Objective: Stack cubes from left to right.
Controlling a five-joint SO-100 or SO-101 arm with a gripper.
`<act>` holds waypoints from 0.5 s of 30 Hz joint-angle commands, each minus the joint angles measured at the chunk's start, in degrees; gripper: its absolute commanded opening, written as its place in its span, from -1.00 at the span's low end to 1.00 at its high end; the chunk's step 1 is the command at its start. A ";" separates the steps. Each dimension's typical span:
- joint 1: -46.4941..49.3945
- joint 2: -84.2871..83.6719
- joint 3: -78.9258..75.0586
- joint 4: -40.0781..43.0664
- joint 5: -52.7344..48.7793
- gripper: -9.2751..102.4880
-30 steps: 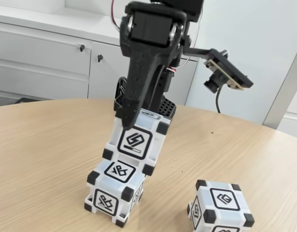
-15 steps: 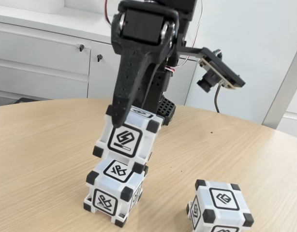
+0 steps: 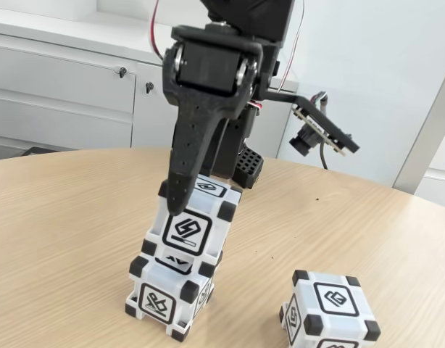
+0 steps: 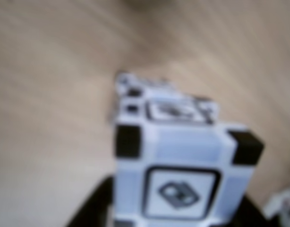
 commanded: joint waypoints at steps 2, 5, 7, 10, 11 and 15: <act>0.53 -0.26 -0.35 -0.62 -1.32 -0.44; 0.53 -0.18 -0.35 -0.26 -1.58 -0.33; 0.53 0.00 -0.26 -0.09 -1.67 -0.29; 0.53 0.53 -0.26 0.00 -1.76 -0.27; 0.53 0.70 -0.26 0.09 -1.67 -0.27; 0.53 0.79 -0.26 0.09 -1.67 -0.26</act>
